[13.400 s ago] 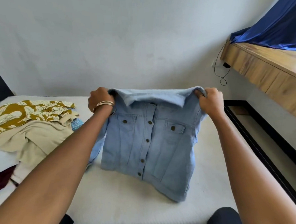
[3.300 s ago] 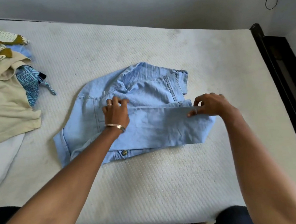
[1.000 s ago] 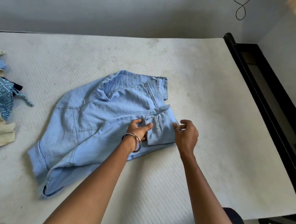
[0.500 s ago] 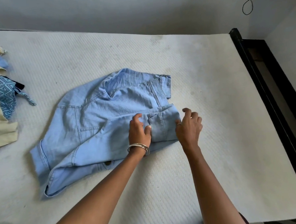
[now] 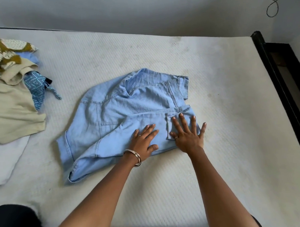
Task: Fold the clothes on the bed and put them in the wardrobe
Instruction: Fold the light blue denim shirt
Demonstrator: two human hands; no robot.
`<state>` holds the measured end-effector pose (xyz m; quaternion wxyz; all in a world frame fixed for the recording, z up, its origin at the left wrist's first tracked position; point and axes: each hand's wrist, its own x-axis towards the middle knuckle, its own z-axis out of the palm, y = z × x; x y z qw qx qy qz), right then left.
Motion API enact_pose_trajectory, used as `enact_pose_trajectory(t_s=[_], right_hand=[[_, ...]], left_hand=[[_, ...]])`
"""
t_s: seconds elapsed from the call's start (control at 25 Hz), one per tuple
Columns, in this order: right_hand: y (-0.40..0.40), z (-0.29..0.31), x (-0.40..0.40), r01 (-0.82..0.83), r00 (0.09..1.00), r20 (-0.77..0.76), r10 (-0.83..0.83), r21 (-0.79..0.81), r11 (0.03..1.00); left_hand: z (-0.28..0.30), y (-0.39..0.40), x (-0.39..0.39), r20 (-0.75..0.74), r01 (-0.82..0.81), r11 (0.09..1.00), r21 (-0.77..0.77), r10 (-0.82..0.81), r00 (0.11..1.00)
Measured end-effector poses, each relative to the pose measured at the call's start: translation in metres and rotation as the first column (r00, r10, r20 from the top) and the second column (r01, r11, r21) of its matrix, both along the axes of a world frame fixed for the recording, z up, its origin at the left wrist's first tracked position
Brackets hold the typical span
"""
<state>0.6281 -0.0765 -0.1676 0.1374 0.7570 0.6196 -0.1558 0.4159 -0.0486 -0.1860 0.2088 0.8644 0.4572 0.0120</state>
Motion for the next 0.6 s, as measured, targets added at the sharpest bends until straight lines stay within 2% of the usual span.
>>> enact_pose_trajectory(t_s=[0.08, 0.12, 0.2, 0.24, 0.28, 0.32, 0.36, 0.4, 0.44, 0.52, 0.6], right_hand=[[0.000, 0.007, -0.025, 0.089, 0.994, 0.052, -0.092, 0.053, 0.995], [-0.003, 0.009, -0.040, 0.124, 0.990, 0.043, -0.131, 0.142, 0.982], [-0.014, 0.011, -0.073, 0.090, 0.995, -0.066, -0.070, 0.364, 0.927], [-0.020, 0.010, -0.089, 0.025, 0.992, -0.125, 0.034, 0.440, 0.897], [-0.025, 0.010, -0.104, -0.039, 0.975, -0.176, 0.138, 0.473, 0.880], [-0.029, 0.011, -0.120, -0.095, 0.948, -0.222, 0.226, 0.481, 0.872], [-0.032, 0.012, -0.138, -0.129, 0.922, -0.264, 0.283, 0.479, 0.868], [-0.033, 0.015, -0.154, -0.147, 0.900, -0.302, 0.315, 0.470, 0.871], [-0.035, 0.017, -0.168, -0.170, 0.881, -0.330, 0.338, 0.447, 0.878], [-0.039, 0.020, -0.193, -0.293, 0.849, -0.316, 0.423, 0.385, 0.875], [-0.043, 0.020, -0.213, -0.369, 0.836, -0.291, 0.465, 0.329, 0.869]], left_hand=[[0.006, -0.009, -0.035, 0.075, -0.160, 0.953, 0.258, 0.146, 0.987], [0.008, -0.019, -0.059, 0.090, -0.273, 0.906, 0.324, 0.258, 0.962], [0.014, -0.045, -0.115, 0.106, -0.482, 0.790, 0.379, 0.481, 0.870], [0.018, -0.056, -0.141, 0.132, -0.615, 0.713, 0.336, 0.611, 0.781], [0.020, -0.063, -0.161, 0.166, -0.773, 0.595, 0.222, 0.758, 0.631], [0.023, -0.067, -0.179, 0.181, -0.911, 0.408, 0.060, 0.893, 0.412], [0.026, -0.070, -0.196, 0.153, -0.977, 0.186, -0.101, 0.974, 0.169], [0.027, -0.070, -0.210, 0.084, -0.977, 0.030, -0.211, 0.996, 0.013], [0.029, -0.070, -0.221, 0.003, -0.966, -0.005, -0.260, 1.000, -0.006], [0.028, -0.066, -0.235, -0.069, -0.920, 0.081, -0.383, 0.991, 0.116], [0.031, -0.055, -0.238, -0.136, -0.833, 0.058, -0.550, 0.978, 0.159]])
